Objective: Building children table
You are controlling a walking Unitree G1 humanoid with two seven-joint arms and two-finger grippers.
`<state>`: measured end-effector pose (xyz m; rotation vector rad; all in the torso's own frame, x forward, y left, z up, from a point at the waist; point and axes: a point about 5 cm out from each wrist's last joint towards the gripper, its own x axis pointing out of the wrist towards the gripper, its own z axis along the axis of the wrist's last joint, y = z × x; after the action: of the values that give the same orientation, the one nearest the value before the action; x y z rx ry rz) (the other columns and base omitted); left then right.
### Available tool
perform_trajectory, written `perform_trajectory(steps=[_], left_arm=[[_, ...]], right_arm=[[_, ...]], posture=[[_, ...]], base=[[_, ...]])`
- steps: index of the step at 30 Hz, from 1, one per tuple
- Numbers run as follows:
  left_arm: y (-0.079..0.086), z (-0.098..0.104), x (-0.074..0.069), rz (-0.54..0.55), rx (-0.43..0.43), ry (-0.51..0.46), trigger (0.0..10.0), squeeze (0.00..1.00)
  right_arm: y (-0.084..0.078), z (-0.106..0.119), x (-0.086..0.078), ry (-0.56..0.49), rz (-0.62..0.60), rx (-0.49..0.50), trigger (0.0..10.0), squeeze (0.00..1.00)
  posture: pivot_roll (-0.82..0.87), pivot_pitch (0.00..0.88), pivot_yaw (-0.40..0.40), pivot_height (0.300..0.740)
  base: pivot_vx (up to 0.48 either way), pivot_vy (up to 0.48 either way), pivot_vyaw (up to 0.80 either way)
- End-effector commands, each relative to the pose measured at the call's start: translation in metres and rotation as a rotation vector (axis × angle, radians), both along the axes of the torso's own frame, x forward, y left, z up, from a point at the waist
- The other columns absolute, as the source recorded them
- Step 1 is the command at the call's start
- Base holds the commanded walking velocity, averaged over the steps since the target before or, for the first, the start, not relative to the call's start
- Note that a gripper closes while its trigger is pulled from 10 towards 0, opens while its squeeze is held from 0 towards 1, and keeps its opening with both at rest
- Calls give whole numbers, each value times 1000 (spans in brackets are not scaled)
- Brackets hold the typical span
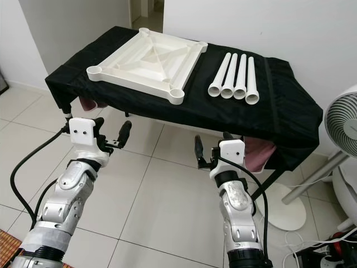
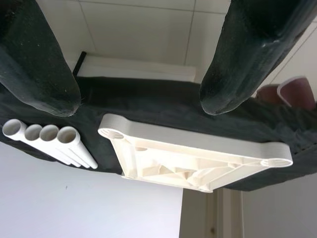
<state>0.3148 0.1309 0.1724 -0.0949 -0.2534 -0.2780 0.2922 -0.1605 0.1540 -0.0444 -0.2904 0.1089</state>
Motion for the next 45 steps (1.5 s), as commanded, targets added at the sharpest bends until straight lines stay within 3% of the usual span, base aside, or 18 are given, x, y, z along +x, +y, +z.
perform_trajectory(steps=[1, 45], left_arm=[[-5, -3, -1, -60, 31, 7, 10000, 0], [-8, 2, 4, -72, 27, -11, 10000, 0]], right_arm=[[-2, -3, 0, 13, -6, -6, 10000, 0], [-6, 3, 4, -4, -18, -7, 10000, 0]], posture=[[87, 26, -45, 740], [75, 55, -55, 740]], base=[[266, 0, 0], [266, 0, 0]])
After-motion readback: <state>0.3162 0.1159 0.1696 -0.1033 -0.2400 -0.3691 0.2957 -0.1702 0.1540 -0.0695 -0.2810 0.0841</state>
